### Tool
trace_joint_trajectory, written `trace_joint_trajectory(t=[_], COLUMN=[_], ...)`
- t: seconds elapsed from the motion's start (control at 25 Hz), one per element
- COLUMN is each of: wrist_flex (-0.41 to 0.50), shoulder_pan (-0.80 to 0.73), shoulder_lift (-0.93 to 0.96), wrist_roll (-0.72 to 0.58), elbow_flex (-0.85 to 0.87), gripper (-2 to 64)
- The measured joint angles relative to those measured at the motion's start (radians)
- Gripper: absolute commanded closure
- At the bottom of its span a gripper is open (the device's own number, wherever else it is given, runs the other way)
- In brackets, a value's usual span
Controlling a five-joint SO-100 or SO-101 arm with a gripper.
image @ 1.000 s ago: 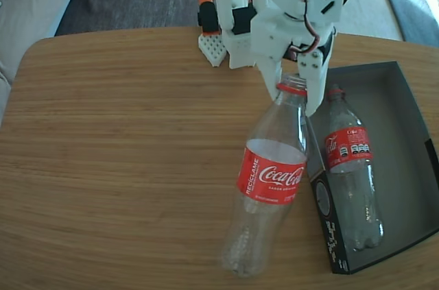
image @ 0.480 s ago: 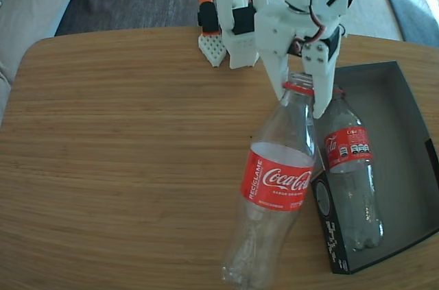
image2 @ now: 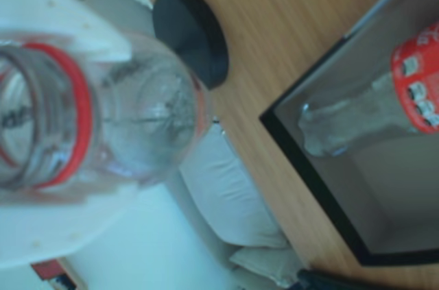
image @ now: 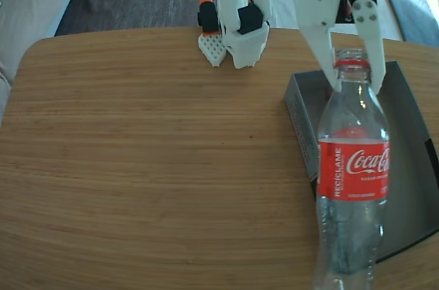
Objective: Grasp the bottles and put them in the box.
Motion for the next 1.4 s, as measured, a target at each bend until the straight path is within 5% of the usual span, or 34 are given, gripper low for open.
trace_joint_trajectory(t=[0.32, 1.04, 1.4], wrist_flex=[0.0, 0.063, -0.063], shoulder_pan=[-0.278, -0.537, -0.554], shoulder_lift=[0.0, 0.0, -0.002], wrist_roll=[0.0, 0.0, 0.005], elbow_flex=[-0.017, 0.055, 0.178], gripper=[61.9, 61.8, 61.8])
